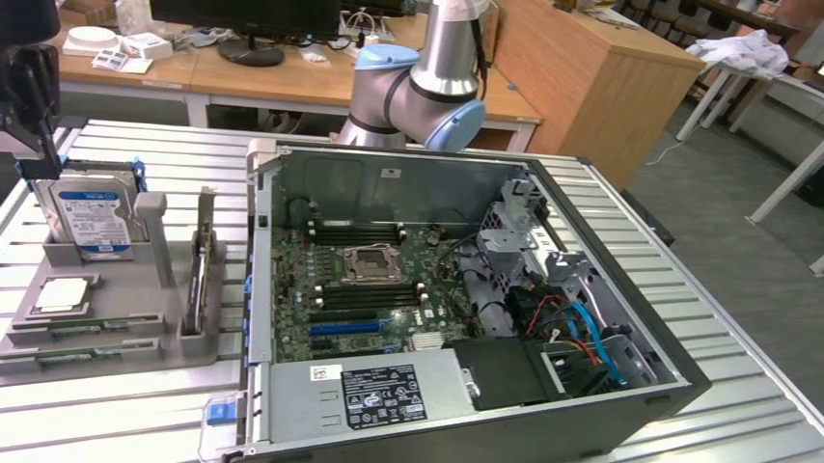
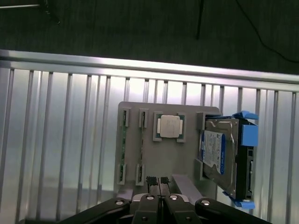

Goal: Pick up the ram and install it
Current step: 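Pick up the ram and move it above insertion slot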

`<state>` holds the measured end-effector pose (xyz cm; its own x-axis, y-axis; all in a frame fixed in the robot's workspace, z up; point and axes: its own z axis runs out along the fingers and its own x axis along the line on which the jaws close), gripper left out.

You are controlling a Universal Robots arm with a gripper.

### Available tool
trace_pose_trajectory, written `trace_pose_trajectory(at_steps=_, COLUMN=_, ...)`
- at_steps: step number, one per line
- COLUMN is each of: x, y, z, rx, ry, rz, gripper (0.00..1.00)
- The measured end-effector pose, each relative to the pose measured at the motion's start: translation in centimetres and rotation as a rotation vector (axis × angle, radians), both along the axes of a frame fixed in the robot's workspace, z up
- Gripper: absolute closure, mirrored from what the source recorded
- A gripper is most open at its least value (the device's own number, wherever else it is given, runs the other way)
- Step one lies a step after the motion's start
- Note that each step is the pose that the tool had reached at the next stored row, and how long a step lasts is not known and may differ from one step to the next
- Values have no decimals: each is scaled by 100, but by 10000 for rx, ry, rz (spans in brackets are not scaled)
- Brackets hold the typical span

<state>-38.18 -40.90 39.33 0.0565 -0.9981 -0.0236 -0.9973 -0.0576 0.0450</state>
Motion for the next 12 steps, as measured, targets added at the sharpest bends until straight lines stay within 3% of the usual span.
trace_pose_trajectory(at_steps=12, x=0, y=0, z=0, rx=0, ry=1, rz=-338, gripper=89)
